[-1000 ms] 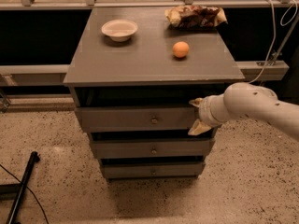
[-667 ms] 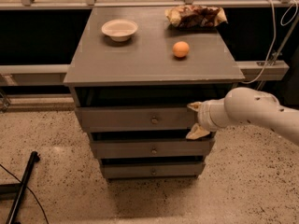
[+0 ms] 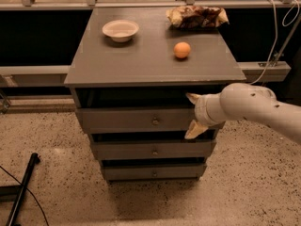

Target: Open top drawer

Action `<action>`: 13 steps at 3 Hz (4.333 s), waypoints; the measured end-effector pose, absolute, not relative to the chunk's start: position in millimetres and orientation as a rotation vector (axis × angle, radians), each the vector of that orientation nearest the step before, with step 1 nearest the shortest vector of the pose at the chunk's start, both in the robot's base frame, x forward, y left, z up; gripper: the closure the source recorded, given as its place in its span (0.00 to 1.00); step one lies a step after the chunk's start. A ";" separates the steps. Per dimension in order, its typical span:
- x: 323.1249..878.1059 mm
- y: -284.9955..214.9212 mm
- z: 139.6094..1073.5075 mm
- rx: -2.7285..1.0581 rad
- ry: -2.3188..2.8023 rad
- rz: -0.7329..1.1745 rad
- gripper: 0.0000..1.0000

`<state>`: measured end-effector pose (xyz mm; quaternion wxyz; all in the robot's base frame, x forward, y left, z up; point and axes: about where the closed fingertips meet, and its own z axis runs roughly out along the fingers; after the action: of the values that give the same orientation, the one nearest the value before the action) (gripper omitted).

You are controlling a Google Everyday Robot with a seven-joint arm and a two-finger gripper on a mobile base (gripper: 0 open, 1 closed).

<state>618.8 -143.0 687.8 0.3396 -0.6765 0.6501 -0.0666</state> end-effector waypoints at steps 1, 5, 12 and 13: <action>643.1 -151.0 683.6 -1.756 1.716 -0.191 0.00; 625.3 -143.8 661.5 -1.886 1.741 -0.146 0.68; 600.5 -154.1 664.3 -2.069 1.794 -0.131 0.00; 590.8 -159.1 662.8 -2.121 1.808 -0.116 0.00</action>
Offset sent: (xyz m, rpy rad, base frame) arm 0.0520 -0.0323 -0.0470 -0.0352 0.1108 -0.0632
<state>590.8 -159.1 662.8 0.1753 -0.7487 0.6380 -0.0409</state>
